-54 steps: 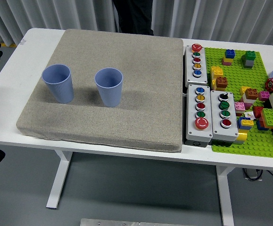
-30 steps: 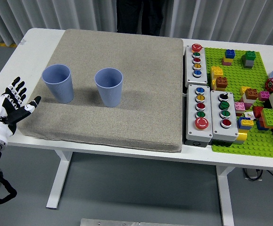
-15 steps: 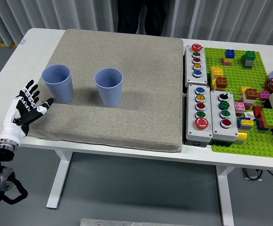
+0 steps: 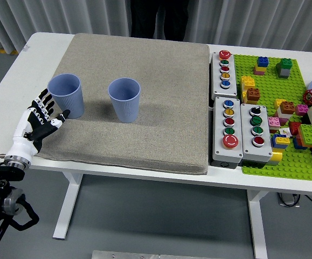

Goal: Pick cup pour cup place

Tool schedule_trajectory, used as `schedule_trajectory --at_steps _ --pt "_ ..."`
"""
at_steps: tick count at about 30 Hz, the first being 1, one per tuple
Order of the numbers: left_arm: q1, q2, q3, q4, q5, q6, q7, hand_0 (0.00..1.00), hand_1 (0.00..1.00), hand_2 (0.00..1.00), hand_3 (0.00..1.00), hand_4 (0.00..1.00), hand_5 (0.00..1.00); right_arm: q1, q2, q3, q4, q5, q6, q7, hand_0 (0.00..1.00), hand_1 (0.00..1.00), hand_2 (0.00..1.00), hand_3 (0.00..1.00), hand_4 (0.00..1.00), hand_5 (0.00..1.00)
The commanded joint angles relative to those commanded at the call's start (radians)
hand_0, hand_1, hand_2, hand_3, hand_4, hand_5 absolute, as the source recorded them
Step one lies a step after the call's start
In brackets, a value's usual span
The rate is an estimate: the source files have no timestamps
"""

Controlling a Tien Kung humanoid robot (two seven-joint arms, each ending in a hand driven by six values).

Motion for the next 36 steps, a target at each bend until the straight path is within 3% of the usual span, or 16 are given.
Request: schedule_trajectory --at_steps 16,36 --pt "-0.083 -0.011 0.049 0.089 -0.007 0.009 -0.002 0.991 0.97 0.998 0.998 0.846 0.174 0.009 0.0 -0.008 0.0 0.014 -0.004 0.002 0.72 0.68 0.673 0.624 0.084 0.332" --pt "-0.157 0.002 0.093 0.161 -0.019 0.02 0.006 0.991 0.97 0.998 0.998 0.849 0.187 0.015 -0.001 -0.011 0.0 0.018 -0.004 0.002 0.72 0.681 0.673 0.624 0.083 0.333"
